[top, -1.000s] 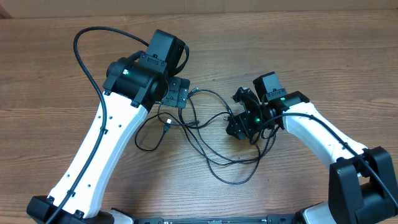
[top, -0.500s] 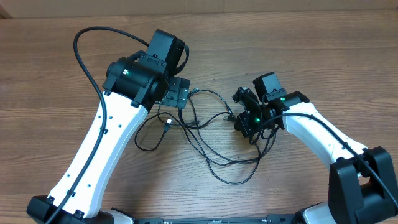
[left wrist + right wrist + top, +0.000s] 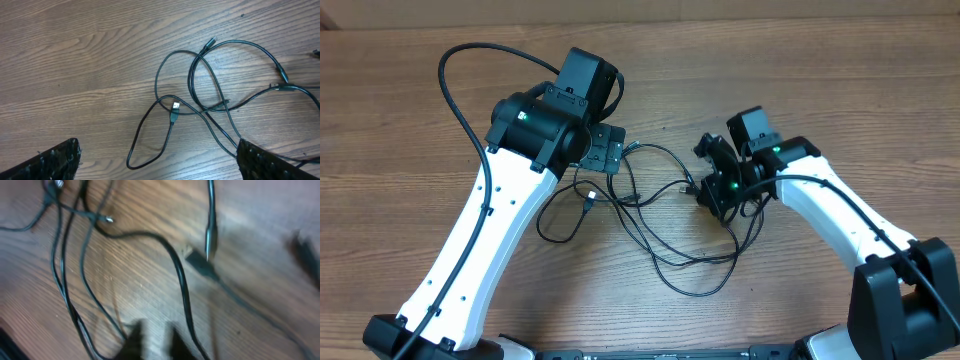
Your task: Untangle cables
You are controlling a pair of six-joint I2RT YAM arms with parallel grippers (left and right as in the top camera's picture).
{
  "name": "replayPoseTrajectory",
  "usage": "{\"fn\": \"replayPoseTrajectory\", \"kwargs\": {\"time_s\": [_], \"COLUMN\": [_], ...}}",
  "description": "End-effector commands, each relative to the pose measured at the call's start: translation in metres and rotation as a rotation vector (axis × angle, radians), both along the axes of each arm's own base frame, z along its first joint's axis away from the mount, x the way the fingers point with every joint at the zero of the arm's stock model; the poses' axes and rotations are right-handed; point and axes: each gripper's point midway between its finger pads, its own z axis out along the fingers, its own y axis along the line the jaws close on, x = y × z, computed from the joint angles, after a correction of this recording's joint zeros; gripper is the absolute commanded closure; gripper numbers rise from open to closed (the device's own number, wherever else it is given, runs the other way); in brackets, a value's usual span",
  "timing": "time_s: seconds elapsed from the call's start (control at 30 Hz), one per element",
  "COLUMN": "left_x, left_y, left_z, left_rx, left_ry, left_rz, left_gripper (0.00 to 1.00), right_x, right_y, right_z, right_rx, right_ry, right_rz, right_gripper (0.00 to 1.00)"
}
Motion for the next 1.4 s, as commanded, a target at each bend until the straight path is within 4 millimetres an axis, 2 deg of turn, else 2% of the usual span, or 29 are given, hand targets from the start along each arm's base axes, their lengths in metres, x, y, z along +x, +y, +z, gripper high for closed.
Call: {"fn": "replayPoseTrajectory", "kwargs": {"time_s": [0.0,0.13,0.23,1.37], "left_x": [0.002,0.002,0.002,0.002], "left_y": [0.0,0.0,0.0,0.0], "left_z": [0.002,0.002,0.002,0.002], "left_rx": [-0.003,-0.003,-0.003,-0.003], "left_ry": [-0.004,-0.004,-0.004,-0.004], "left_rz": [-0.005,-0.005,-0.005,-0.005], "left_gripper": [0.01,0.0,0.0,0.0], "right_x": [0.011,0.022,0.028,0.028], "right_y": [0.002,-0.013,-0.014,-0.008], "right_z": [0.008,0.003,-0.001,-0.007], "right_rx": [0.0,-0.093,-0.103,-0.074], "right_ry": [-0.039,-0.091,-0.125,-0.121], "right_rz": [0.0,-0.03,-0.031,-0.021], "right_gripper": [0.45,0.28,0.2,0.19]}}
